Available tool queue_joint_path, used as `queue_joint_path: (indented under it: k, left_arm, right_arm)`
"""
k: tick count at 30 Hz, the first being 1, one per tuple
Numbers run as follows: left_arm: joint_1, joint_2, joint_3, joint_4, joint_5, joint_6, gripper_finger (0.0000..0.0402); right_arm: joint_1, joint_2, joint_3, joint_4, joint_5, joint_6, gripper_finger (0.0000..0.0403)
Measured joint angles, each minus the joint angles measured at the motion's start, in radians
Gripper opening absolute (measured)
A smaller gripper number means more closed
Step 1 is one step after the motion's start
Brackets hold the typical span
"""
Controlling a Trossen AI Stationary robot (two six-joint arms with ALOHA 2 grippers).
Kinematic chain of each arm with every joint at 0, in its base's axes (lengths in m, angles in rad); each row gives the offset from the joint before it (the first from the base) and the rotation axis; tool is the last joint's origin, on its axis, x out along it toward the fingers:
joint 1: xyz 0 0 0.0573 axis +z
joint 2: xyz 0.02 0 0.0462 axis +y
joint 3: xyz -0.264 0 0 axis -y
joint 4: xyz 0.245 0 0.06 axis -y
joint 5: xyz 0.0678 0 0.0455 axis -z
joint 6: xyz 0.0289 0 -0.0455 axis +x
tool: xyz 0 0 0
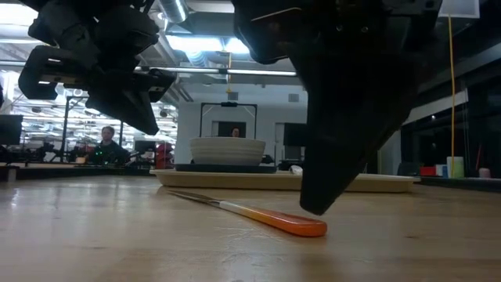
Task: Set up tray
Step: Put the orange knife on the dark green napkin on the gray tray
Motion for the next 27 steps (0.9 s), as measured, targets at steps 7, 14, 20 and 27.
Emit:
queue_joint_path:
  k: [7,14,20,27]
  left_arm:
    - [0.0,0.0,0.0,0.0,0.0,0.0,0.0004]
    - [0.0,0.0,0.0,0.0,0.0,0.0,0.0003]
    - [0.0,0.0,0.0,0.002,0.0,0.001,0.0003]
    - [0.0,0.0,0.0,0.003,0.0,0.001,0.0004]
  right_arm:
    - [0.0,0.0,0.0,-0.009,-0.004,0.0,0.0]
    - [-0.001,0.0,0.0,-0.012,0.001,0.0,0.0]
    - [-0.002,0.017,0.0,-0.006,0.0,0.0,0.0]
    - [-0.002,0.018,0.0,-0.012,0.017,-0.004,0.0]
